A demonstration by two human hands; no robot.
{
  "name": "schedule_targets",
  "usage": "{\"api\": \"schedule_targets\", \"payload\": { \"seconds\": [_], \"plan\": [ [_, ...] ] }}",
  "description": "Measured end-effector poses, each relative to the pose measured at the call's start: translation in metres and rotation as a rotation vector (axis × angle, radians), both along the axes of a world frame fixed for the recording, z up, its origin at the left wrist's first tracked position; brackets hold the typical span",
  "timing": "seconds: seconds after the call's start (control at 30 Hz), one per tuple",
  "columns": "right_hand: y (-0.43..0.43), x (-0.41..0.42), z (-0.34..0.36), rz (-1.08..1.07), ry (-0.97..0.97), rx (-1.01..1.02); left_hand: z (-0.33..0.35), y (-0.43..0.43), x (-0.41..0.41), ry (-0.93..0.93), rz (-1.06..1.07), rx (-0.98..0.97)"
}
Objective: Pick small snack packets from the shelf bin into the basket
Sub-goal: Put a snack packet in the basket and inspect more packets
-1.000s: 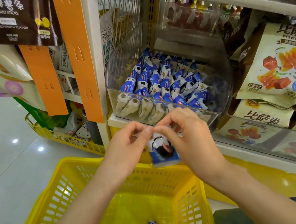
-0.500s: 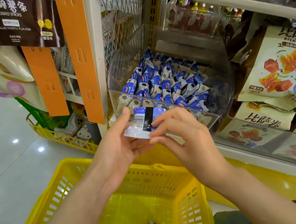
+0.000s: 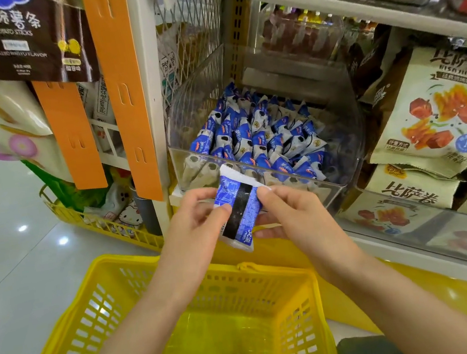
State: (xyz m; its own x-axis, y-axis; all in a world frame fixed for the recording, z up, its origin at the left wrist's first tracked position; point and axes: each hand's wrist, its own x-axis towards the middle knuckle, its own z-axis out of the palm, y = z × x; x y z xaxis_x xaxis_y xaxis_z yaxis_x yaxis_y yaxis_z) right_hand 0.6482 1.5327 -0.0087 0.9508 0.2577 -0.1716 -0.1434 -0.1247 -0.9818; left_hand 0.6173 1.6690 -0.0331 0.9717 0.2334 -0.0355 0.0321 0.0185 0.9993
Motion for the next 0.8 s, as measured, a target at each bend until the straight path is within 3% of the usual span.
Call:
{"api": "schedule_targets", "payload": {
  "seconds": [0.13, 0.23, 0.47, 0.6, 0.8],
  "plan": [
    [-0.001, 0.0, -0.006, -0.045, -0.12, -0.113, -0.005, 0.0, -0.003, -0.154, 0.076, 0.313],
    [0.0, -0.005, -0.009, -0.019, -0.272, -0.27, -0.008, -0.002, -0.005, -0.171, 0.072, 0.452],
    [-0.001, -0.014, -0.007, 0.081, -0.618, -0.535, -0.01, -0.002, -0.007, -0.155, 0.04, 0.501],
    [-0.001, -0.013, -0.006, 0.099, -0.699, -0.559, -0.008, 0.001, -0.004, -0.147, -0.004, 0.457],
    [0.002, -0.016, -0.011, 0.129, -0.68, -0.521, -0.011, 0.001, -0.008, -0.187, 0.034, 0.649]
  ]
}}
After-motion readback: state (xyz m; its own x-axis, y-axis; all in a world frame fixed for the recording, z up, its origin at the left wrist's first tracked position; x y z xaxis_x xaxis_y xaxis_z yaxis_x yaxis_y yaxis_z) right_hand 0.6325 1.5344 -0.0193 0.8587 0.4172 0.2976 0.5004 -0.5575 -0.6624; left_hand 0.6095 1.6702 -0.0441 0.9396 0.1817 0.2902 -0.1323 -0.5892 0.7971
